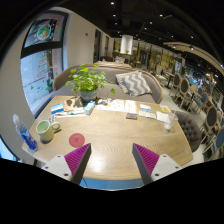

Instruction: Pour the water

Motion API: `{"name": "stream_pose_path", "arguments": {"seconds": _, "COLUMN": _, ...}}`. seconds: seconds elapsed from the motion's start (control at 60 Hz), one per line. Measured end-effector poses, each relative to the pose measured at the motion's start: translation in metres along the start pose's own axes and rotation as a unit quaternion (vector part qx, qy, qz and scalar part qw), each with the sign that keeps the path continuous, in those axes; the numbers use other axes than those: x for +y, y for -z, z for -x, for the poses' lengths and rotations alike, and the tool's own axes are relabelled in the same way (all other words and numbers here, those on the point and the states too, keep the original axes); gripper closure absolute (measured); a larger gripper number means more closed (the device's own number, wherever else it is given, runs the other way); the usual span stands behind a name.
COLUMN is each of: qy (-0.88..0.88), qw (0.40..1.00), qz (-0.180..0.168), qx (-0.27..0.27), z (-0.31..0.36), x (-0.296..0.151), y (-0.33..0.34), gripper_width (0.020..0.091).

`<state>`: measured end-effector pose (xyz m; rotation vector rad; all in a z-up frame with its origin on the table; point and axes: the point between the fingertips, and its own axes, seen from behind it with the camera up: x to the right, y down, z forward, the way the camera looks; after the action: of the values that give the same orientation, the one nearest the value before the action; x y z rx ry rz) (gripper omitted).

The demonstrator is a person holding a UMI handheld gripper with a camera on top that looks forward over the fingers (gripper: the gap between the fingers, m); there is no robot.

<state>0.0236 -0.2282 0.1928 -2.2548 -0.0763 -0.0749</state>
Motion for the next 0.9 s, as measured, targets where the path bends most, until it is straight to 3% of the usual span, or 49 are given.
{"name": "stream_pose_path", "arguments": {"seconds": 0.3, "qy": 0.005, "qw": 1.0, "qz": 0.014, "qx": 0.016, "z": 0.046, "x": 0.025, "y": 0.013, "gripper_width": 0.0253}}
{"name": "stream_pose_path", "arguments": {"seconds": 0.55, "qy": -0.006, "qw": 1.0, "qz": 0.022, "qx": -0.018, "z": 0.177, "x": 0.068, "y": 0.041, "gripper_width": 0.0252}}
{"name": "stream_pose_path", "arguments": {"seconds": 0.7, "qy": -0.013, "qw": 0.998, "qz": 0.002, "qx": -0.065, "z": 0.285, "x": 0.078, "y": 0.045, "gripper_width": 0.0249}}
{"name": "stream_pose_path", "arguments": {"seconds": 0.9, "qy": -0.028, "qw": 0.993, "qz": -0.043, "qx": -0.11, "z": 0.398, "x": 0.059, "y": 0.023, "gripper_width": 0.0248}}
